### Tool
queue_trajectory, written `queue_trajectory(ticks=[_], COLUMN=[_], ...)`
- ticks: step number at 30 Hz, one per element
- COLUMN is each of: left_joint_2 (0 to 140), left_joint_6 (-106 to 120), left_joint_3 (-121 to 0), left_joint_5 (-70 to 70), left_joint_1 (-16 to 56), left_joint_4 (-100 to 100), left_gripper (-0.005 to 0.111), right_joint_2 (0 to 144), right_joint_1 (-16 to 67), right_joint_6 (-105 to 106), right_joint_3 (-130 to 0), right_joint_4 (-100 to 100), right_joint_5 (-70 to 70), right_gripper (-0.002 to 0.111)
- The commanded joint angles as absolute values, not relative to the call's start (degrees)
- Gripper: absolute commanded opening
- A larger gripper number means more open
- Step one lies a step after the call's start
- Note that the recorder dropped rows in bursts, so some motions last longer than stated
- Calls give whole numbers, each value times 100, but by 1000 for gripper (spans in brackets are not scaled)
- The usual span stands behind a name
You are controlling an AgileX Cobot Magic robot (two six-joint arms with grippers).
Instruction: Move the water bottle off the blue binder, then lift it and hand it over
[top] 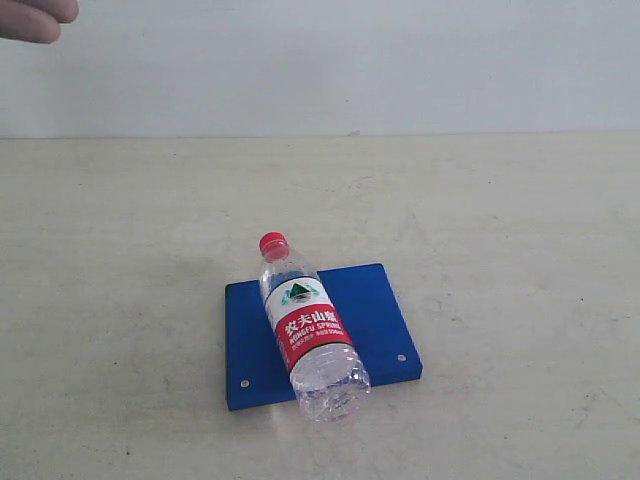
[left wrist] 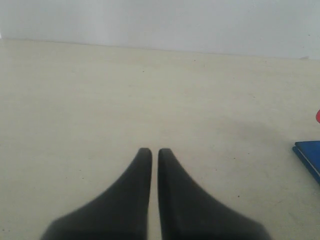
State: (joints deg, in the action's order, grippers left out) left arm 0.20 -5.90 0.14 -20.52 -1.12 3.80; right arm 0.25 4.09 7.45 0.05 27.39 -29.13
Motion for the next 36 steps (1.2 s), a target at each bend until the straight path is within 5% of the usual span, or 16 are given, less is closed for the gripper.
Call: queue_trajectory(ticks=[1, 9, 17, 25, 32, 36], left_joint_2=[0, 0, 0, 0, 0, 0], left_joint_6=[-639, -639, -639, -639, -639, -639], left_joint_3=[0, 0, 0, 0, 0, 0], left_joint_5=[-2026, -2026, -2026, -2026, -2026, -2026], left_joint_1=[-80, -80, -80, -80, -80, -80], left_joint_4=[364, 364, 364, 364, 364, 364], left_gripper=[4, 4, 4, 4, 4, 4], right_joint_2=[0, 0, 0, 0, 9, 1234], right_joint_1=[395, 395, 395, 395, 395, 395], right_joint_6=[1052, 1498, 344, 294, 1973, 3300], right_joint_3=[0, 0, 0, -6, -1134, -2396], right_joint_4=[2439, 1474, 4439, 5024, 5046, 5046], right_joint_5=[-2728, -1686, -912, -1165, -913, -1726], right_gripper=[0, 0, 0, 0, 18, 25])
